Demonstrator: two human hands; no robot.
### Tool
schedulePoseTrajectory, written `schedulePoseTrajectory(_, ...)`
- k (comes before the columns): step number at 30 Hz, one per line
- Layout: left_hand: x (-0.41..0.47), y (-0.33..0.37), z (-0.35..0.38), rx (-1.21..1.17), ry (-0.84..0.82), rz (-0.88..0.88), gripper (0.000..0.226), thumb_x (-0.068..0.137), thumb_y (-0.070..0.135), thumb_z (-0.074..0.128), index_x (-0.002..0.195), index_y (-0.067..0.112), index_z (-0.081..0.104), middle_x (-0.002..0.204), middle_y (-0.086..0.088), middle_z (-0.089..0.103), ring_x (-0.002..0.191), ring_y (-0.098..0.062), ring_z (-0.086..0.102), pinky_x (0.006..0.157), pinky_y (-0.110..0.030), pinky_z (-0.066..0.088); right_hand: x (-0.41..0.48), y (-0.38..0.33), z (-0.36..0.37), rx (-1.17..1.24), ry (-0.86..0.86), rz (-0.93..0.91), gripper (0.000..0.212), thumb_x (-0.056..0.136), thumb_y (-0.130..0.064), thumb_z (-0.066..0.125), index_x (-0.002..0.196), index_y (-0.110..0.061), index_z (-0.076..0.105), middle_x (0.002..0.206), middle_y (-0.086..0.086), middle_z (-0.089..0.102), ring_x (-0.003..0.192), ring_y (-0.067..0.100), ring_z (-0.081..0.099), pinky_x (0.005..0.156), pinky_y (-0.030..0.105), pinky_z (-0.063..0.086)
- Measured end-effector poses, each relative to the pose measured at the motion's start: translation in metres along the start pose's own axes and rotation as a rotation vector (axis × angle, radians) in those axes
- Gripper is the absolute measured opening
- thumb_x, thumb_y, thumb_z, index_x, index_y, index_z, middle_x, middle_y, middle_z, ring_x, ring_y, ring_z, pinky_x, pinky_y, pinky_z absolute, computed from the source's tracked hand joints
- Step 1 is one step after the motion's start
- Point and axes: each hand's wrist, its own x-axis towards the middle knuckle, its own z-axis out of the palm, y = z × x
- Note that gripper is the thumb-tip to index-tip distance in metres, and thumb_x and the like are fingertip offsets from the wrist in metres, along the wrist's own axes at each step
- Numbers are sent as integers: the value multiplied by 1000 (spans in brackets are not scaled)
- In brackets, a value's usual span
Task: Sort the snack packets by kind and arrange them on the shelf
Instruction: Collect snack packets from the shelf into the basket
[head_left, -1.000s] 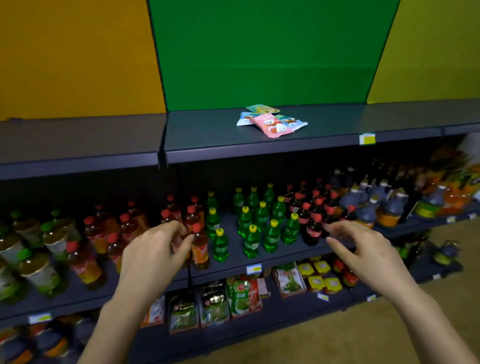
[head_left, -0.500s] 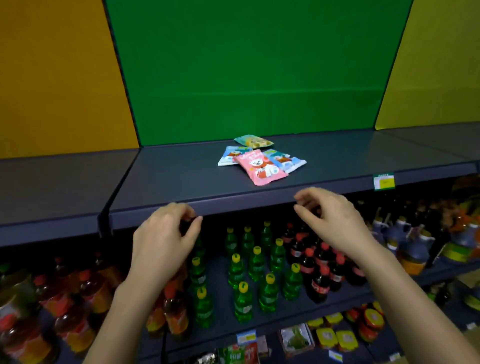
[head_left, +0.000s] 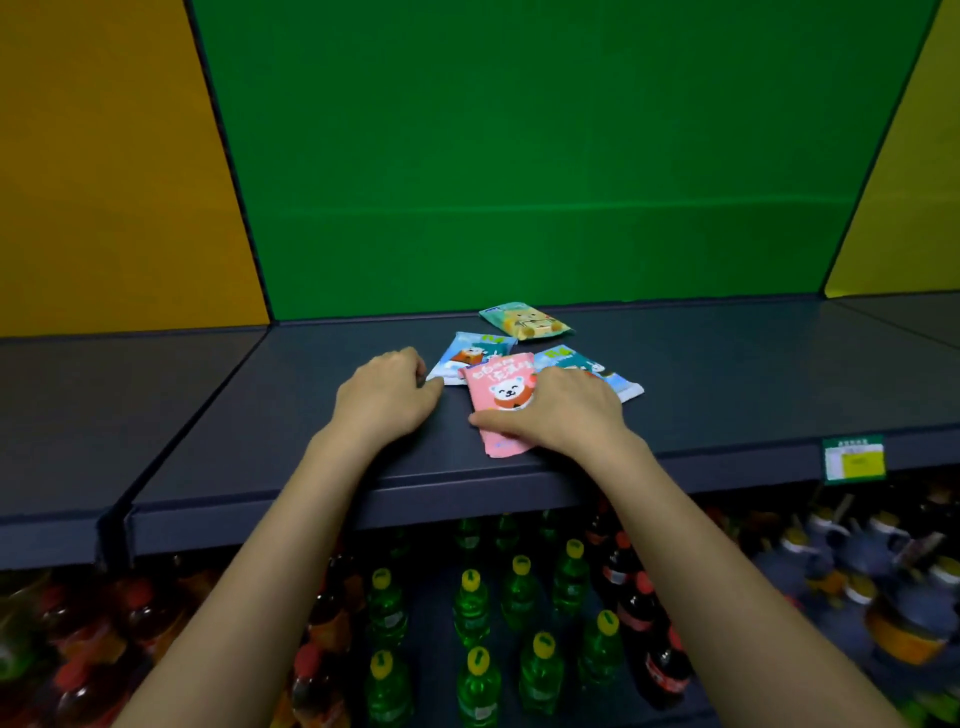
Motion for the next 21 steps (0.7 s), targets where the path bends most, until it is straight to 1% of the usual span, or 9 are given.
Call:
schedulePoseTrajectory(4,34,12,4,23,-106,-75,27,90,37,47,104,16,56,117,-11,60,104,-30,55,77,-31,39,7,6,-8,154,-86,-57,52,67,-68,61,85,-20,54,104,7,65,103,29,58,71,32,37)
schedulePoseTrajectory(7,56,24,7,-45,-177,-116,44,84,54,50,93,12,62,113,-16,64,97,-31,57,78,-33,43,10,29,-23,319,-29,-55,42,70,-60,62,83,-21,59,97,4,68,95,28,61,70,31,41)
schedulePoseTrajectory(9,65,33,11,-59,-191,-167,63,76,68,52,96,9,60,109,-15,61,98,-32,56,79,-35,44,15,52,-35,478,22,-2,42,72,-56,63,88,-17,65,97,5,71,94,27,63,80,35,49)
schedulePoseTrajectory(12,69,47,18,-71,-200,-240,73,59,75,63,98,15,50,110,-5,53,104,-27,54,77,-30,41,23,91,-44,742,61,107,33,78,-46,67,86,-13,70,96,9,74,94,27,67,92,42,50)
schedulePoseTrajectory(14,70,51,22,-115,-199,-293,82,52,72,70,108,15,50,115,-4,55,109,-26,55,82,-31,44,23,113,-44,889,50,155,25,80,-40,67,78,-14,68,93,8,74,89,23,69,91,39,52)
schedulePoseTrajectory(15,71,51,23,-150,-200,-307,81,51,69,73,107,15,50,113,-4,56,107,-26,56,83,-32,45,22,121,-43,940,48,164,24,81,-38,67,77,-15,67,91,7,74,86,22,69,90,37,52)
schedulePoseTrajectory(18,72,49,23,-281,-207,-322,71,55,53,81,106,11,52,105,-4,57,95,-24,57,79,-30,46,20,138,-40,1024,52,178,22,82,-37,66,82,-16,67,83,-1,73,75,12,69,74,29,52)
schedulePoseTrajectory(20,70,45,22,-393,-154,-309,61,61,40,83,108,8,61,108,-6,63,101,-24,60,88,-32,50,21,140,-41,1091,42,161,18,83,-35,65,83,-17,65,79,-5,72,65,6,67,64,23,48)
schedulePoseTrajectory(21,66,42,20,-480,-117,-293,51,64,32,82,106,10,64,109,-7,66,102,-24,62,91,-34,50,22,139,-41,1121,32,147,16,84,-34,65,84,-18,64,79,-5,71,66,6,67,63,23,47)
